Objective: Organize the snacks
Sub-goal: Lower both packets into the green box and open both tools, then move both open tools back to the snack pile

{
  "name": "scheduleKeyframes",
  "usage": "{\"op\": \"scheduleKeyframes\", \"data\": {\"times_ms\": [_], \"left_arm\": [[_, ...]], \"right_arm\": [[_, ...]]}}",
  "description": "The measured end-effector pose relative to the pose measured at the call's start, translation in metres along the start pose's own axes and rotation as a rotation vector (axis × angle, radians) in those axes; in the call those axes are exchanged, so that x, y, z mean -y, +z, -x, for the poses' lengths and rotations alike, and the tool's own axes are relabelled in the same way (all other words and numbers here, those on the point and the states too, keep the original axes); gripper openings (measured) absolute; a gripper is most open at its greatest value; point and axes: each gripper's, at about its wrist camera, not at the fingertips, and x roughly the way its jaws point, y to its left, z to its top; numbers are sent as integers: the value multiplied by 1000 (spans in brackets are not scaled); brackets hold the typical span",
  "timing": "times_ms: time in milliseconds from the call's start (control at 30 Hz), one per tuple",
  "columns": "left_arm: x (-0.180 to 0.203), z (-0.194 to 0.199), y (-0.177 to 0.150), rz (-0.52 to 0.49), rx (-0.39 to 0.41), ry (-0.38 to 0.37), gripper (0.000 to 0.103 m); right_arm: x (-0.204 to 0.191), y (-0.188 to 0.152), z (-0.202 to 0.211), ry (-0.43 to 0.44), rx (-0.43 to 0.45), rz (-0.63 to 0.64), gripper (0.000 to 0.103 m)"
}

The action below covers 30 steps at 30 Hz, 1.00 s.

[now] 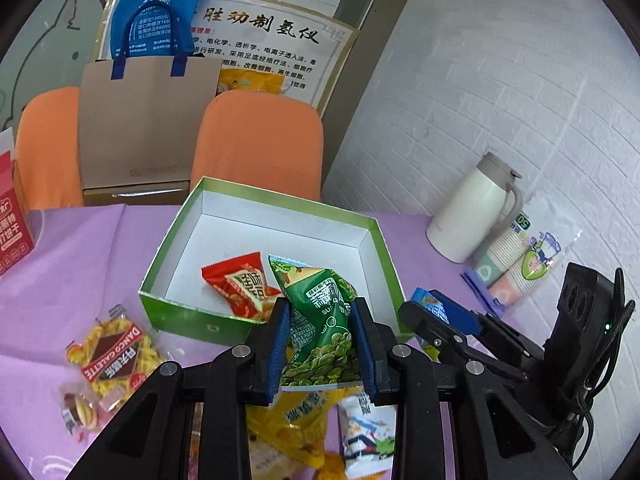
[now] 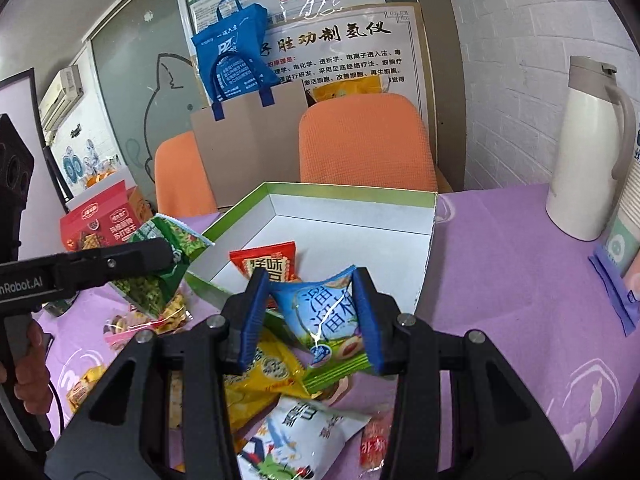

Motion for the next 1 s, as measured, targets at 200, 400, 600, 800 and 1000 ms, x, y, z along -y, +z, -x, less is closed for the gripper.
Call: {"op": "scheduleKeyframes", "data": {"times_ms": [200,400,600,800,1000], "left_arm": [[-15,-48,12,28,-40,20,31],[-25,-72,6,26,-60,28,71],[-34,-54,2,60,2,90,94],[-27,-23,-1,61,34,96,94],[0,26,-14,-13,74,90,94]], "right_arm": [[10,5,-39,-57,-25,40,45],[14,-3,-62,-73,-70,71,65],[28,-3,-31,-80,10,17,93],[34,3,8,-34,30,-91,95],[16,1,65,0,101,-111,100]]}}
